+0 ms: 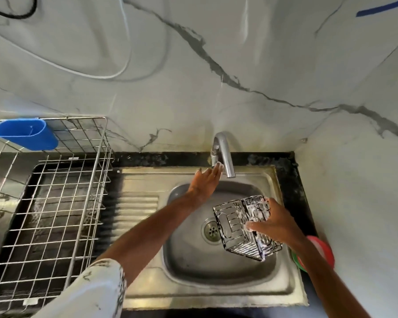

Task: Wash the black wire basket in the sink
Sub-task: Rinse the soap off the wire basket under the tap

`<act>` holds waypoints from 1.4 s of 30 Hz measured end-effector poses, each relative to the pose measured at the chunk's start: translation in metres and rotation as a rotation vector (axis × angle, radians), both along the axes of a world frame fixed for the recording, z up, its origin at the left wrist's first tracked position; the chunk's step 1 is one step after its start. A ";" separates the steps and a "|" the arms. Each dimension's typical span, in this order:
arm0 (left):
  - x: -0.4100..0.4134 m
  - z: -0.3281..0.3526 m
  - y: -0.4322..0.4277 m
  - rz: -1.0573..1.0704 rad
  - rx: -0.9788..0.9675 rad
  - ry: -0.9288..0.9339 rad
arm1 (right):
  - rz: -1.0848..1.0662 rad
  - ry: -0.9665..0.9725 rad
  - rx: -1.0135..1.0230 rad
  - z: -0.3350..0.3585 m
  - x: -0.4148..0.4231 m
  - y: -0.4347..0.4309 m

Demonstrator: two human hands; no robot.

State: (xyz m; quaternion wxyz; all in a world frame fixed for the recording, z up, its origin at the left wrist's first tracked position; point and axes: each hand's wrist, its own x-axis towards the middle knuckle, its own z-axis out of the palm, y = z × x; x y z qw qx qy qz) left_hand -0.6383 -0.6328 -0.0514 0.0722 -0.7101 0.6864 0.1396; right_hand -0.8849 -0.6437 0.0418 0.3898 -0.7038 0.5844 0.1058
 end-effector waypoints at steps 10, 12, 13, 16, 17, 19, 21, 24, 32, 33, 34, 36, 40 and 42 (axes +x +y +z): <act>-0.003 -0.021 0.008 0.052 0.000 -0.244 | -0.012 -0.019 0.038 -0.003 0.004 0.009; -0.004 -0.024 0.010 0.134 -0.010 -0.223 | -0.016 -0.021 0.041 -0.004 0.002 0.011; -0.003 -0.026 0.009 0.171 -0.013 -0.191 | -0.020 -0.019 0.043 -0.004 0.000 0.011; -0.001 -0.028 0.009 0.206 0.020 -0.125 | -0.035 -0.022 0.051 -0.005 -0.003 0.012; 0.000 -0.030 0.008 0.196 0.035 -0.137 | -0.034 -0.020 0.057 -0.005 -0.003 0.012; 0.001 -0.035 0.008 0.199 0.028 -0.131 | -0.035 -0.009 0.062 -0.006 -0.002 0.013; 0.001 -0.037 0.005 0.244 0.014 -0.079 | -0.041 -0.004 0.063 -0.009 -0.001 0.013; -0.013 -0.033 0.003 0.333 0.001 0.036 | -0.078 -0.024 0.073 -0.013 -0.001 0.012; -0.045 -0.037 -0.006 0.368 -0.120 0.384 | -0.214 -0.023 0.068 -0.022 0.000 0.007; -0.046 -0.036 -0.008 0.412 -0.116 0.454 | -0.222 -0.024 0.069 -0.023 0.002 0.006; -0.047 -0.032 -0.010 0.468 -0.105 0.530 | -0.229 -0.024 0.071 -0.024 0.004 0.004; -0.045 -0.028 -0.015 0.635 -0.078 0.700 | -0.231 -0.028 0.067 -0.024 0.008 0.001; -0.040 -0.026 -0.022 0.889 -0.049 0.939 | -0.229 -0.040 0.065 -0.026 0.016 -0.004; -0.037 -0.027 -0.024 0.933 -0.037 0.977 | -0.238 -0.048 0.067 -0.028 0.017 -0.005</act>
